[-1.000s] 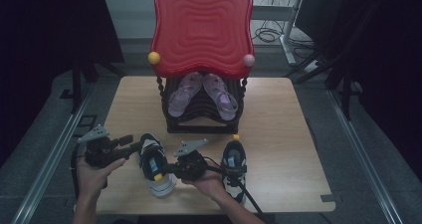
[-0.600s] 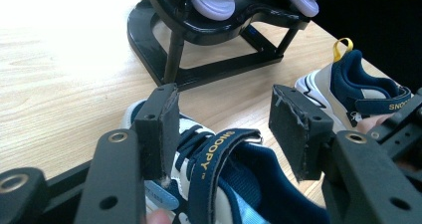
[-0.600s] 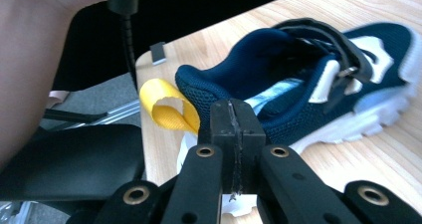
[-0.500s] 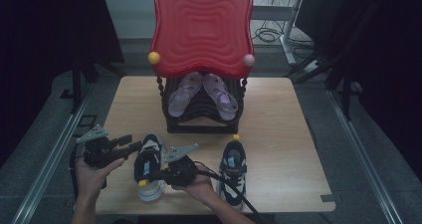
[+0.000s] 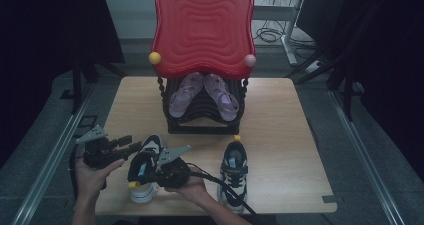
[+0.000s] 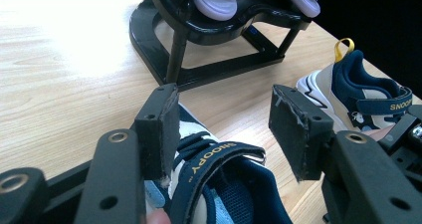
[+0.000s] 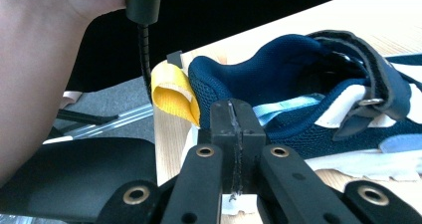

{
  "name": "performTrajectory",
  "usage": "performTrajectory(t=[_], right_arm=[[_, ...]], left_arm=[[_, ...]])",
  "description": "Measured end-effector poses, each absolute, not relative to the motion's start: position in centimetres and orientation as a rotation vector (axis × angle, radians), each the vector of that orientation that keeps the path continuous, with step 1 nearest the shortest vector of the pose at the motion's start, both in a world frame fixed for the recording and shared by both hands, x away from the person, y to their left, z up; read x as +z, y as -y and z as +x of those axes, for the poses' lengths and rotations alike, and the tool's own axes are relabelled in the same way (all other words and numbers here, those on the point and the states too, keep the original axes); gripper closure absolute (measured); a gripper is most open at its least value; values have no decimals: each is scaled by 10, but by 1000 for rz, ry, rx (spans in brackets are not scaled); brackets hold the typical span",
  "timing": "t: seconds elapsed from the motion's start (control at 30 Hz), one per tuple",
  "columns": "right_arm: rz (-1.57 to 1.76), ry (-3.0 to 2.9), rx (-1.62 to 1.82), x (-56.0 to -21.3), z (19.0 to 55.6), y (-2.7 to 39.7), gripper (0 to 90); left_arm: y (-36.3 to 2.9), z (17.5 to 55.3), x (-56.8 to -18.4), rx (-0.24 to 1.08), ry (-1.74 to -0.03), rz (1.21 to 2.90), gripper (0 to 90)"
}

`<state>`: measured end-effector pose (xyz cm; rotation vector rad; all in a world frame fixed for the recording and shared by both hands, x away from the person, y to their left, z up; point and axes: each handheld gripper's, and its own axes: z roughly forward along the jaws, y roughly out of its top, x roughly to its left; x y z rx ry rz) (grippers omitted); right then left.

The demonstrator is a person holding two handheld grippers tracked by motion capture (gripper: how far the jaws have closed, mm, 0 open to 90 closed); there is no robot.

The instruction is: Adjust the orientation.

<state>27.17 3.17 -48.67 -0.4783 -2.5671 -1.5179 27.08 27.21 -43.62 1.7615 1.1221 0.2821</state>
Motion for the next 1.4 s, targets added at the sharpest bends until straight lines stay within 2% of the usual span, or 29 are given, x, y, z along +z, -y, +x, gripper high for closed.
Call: performTrajectory(t=[0.5, 1.4], right_arm=[[-469, 2590, -1519, -488, 270, -35, 898], [-566, 2631, -1628, -461, 269, 28, 898]], left_arm=[[-273, 270, -436, 281, -1126, 1759, 457], [-273, 268, -435, 286, -1128, 1754, 456]])
